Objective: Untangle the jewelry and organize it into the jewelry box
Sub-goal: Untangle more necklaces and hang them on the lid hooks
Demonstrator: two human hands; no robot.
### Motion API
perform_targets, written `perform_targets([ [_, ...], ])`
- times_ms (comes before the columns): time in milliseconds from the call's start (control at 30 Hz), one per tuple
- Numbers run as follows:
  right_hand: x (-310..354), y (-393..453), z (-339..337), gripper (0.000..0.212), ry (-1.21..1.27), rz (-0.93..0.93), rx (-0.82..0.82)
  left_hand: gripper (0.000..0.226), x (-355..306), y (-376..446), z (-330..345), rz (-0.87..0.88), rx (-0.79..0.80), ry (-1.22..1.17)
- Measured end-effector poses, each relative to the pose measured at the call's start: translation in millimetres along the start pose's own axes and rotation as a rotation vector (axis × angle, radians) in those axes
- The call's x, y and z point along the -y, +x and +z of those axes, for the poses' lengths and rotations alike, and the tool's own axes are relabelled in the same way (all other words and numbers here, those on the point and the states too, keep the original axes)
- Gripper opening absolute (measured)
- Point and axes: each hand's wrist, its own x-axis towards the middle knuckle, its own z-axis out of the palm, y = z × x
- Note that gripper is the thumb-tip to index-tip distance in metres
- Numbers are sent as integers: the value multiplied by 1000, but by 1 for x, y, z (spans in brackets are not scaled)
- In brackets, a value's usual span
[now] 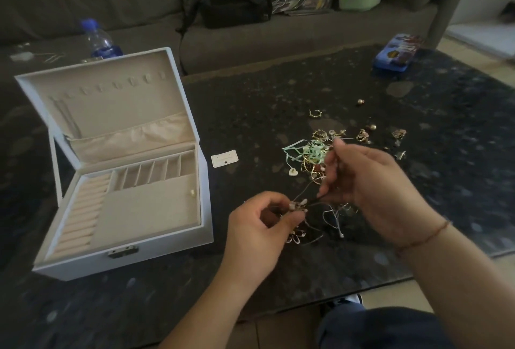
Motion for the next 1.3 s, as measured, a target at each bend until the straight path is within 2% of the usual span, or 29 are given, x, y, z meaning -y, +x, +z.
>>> perform_targets([
  [100, 19, -13, -10, 66, -212, -5, 102, 19, 4, 5, -5, 38, -95, -36],
  [167, 25, -19, -17, 72, -549, 47, 128, 28, 6, 6, -7, 75, -151, -19],
  [233, 18, -17, -24, 57, -977, -5, 71, 31, 7, 7, -6, 76, -164, -43],
  [300, 6, -12, -22, 35, -1199, -164, -6, 29, 7, 6, -2, 66, -156, -52],
  [400, -8, -8, -5, 19, -1096, -236, 35, 24, 7, 3, 2, 62, -152, -126],
  [500, -15, -8, 7, 28, -930, -129, 110, 21, 7, 1, 2, 82, -175, -195],
  [600, -15, -12, 13, 15, -632, 20, 140, 20, 8, -2, -1, 108, -156, -232],
  [667, -14, -14, 14, 9, -535, 42, 134, 20, 8, -3, -3, 141, -113, -218],
  [800, -15, -13, 10, 9, -621, -61, 55, 26, 12, 1, -9, 181, -61, -144],
  [900, -18, -10, 6, 15, -761, -128, -8, 26, 15, 4, -12, 199, -106, -6],
  [1000, -19, -8, 1, 15, -875, -210, -67, 28, 17, 9, -14, 84, -182, 65],
  [1067, -18, -8, -1, 16, -903, -255, -107, 29, 17, 11, -18, -28, -168, 103],
  [1133, -16, -8, -3, 19, -884, -276, -142, 28, 12, 8, -20, -67, -115, 159],
  [1233, -15, -7, -2, 23, -773, -284, -134, 24, -5, 5, -17, 79, -115, 235],
  [1300, -14, -9, 1, 22, -677, -286, -92, 17, -17, 9, -11, 94, -61, 178],
])
